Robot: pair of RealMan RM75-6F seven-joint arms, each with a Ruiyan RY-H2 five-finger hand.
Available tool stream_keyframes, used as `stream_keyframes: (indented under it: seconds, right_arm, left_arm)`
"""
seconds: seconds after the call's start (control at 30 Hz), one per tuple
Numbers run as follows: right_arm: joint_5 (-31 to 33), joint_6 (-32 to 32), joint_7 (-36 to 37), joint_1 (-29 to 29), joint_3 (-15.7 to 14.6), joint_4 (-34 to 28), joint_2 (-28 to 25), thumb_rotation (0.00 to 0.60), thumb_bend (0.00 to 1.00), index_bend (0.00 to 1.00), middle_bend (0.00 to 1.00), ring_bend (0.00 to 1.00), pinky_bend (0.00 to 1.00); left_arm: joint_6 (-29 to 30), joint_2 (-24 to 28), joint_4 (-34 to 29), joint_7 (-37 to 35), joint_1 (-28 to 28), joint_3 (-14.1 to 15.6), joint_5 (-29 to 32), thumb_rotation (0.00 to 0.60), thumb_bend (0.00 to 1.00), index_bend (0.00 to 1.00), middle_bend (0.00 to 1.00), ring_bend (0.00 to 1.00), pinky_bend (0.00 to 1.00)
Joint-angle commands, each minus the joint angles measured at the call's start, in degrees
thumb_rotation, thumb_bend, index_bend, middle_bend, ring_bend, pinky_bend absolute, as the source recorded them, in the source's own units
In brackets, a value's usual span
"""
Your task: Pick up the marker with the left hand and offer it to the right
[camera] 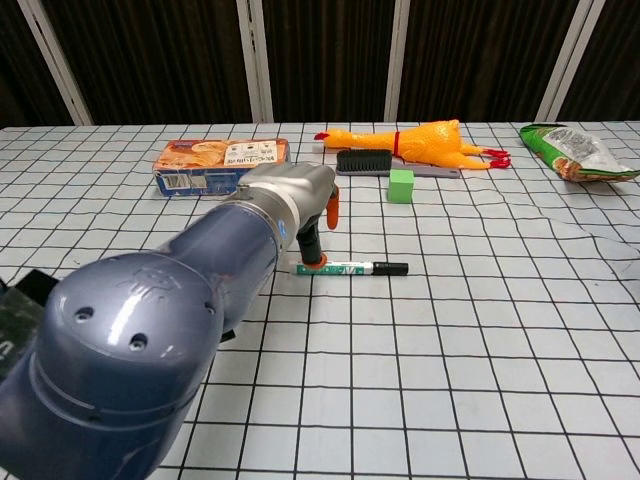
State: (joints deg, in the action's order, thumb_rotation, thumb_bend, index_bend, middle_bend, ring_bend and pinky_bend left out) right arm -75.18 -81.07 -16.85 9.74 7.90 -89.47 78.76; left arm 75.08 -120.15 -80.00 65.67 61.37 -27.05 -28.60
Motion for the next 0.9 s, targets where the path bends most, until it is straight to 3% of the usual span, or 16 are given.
stream_keyframes:
  seconds: [0.03,0.5,0.9]
  right_arm:
    - [-0.18,-0.42,-1.03,0.39,0.67,-1.47,-0.79,0.6,0.12,0.14,0.08,0.11,0.04]
    - [1.2,-0.76,-4.72,2.02,3.33,-7.61,-3.2,0.6,0.12,0.14,0.08,0.11,0.04]
    - [2.49,-0.76,-5.4,2.42,3.88,-9.1,-4.04,0.6,0.12,0.16,0.08,0.11,0.04]
  left_arm:
    - [-0.71,-0.58,1.03,-0.64,0.38,0.33,0.03,0.6,0.46,0.36,0.02,0.0,0.0]
    - [-2.36,-1.81,5.11,-3.29,0.27,2.12,-1.2,0.6,0.47,0.38,0.02,0.0,0.0]
    - [-4.56,-3.06,9.01,-4.64,0.49,2.54,-1.48,0.6,0.48,0.41,0.03,0.0,0.0]
